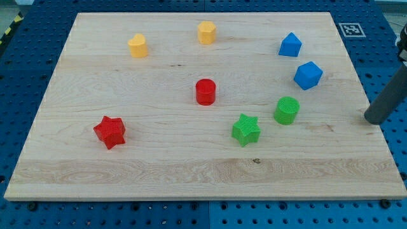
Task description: Move the blue cube to the bottom of the blue triangle
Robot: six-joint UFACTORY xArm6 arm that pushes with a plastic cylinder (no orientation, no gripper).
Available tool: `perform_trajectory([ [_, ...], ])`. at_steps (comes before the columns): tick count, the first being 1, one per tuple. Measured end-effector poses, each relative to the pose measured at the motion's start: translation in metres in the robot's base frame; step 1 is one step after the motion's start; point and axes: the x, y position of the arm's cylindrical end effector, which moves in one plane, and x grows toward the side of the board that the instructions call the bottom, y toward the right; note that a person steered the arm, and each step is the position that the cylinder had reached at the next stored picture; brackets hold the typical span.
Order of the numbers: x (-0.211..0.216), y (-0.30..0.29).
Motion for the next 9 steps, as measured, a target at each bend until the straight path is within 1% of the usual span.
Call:
perform_trajectory([
  [1, -0.018, 0.001],
  [3, -0.021, 0.001],
  [4, -0.032, 0.001],
  [7, -0.034, 0.001],
  [9, -0.046, 0.001],
])
